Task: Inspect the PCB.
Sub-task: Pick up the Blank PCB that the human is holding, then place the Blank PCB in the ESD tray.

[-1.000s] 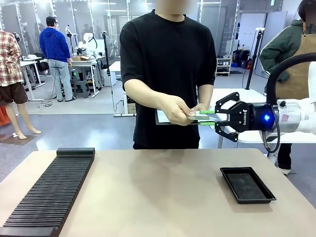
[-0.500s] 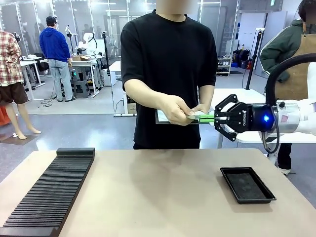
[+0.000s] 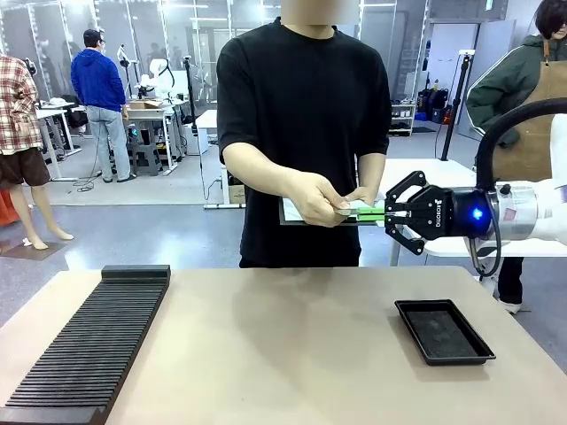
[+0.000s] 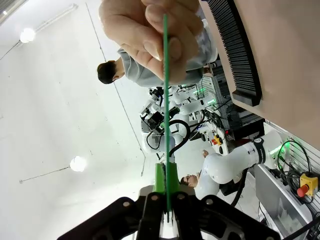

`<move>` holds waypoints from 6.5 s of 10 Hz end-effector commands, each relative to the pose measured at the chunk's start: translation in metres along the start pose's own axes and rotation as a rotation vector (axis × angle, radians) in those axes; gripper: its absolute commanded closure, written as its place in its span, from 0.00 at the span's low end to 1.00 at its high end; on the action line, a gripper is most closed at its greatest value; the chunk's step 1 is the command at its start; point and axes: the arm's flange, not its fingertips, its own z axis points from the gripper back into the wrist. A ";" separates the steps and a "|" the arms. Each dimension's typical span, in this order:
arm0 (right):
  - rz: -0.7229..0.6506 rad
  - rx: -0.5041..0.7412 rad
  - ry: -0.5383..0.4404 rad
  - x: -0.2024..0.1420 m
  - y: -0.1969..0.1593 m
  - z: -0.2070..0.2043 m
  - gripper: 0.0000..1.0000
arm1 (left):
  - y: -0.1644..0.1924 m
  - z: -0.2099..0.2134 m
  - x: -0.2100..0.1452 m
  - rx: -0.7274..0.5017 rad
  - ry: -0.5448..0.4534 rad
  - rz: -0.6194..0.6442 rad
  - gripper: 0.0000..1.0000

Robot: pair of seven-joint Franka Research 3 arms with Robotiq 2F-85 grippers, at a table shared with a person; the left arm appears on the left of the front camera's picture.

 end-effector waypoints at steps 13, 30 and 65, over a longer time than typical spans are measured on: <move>0.005 0.001 0.003 -0.002 0.002 -0.001 1.00 | -0.002 -0.001 0.000 0.004 0.005 -0.003 0.00; 0.005 0.001 0.003 -0.002 0.002 -0.001 1.00 | -0.002 -0.001 0.000 0.004 0.005 -0.003 0.00; 0.406 -1.065 -0.251 0.105 -0.129 0.103 0.98 | -0.002 -0.001 0.000 0.004 0.005 -0.003 0.00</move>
